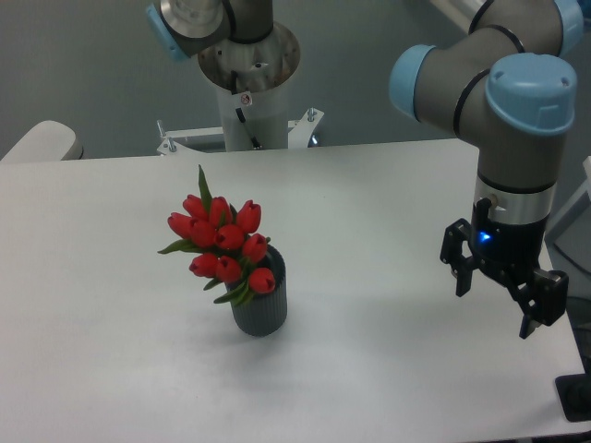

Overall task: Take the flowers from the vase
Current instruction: 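Open the gripper and start moving it toward the tulip vase, then move the open gripper over to the red tulip stems above the vase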

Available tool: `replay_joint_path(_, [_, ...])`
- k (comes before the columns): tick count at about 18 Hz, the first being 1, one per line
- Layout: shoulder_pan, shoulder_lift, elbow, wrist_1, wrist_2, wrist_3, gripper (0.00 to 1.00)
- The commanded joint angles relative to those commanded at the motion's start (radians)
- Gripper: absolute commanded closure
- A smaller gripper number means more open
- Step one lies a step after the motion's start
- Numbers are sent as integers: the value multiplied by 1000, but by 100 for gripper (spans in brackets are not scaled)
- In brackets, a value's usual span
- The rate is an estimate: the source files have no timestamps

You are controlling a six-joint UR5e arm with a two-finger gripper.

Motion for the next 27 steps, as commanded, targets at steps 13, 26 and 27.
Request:
replay_joint_path(13, [66,75,-167,-5,-164,-3,0])
replay_joint_path(26, [224,170,-527,5,-780,-63,0])
replay_joint_path(27, [230,184,-558,5,-811,-63,0])
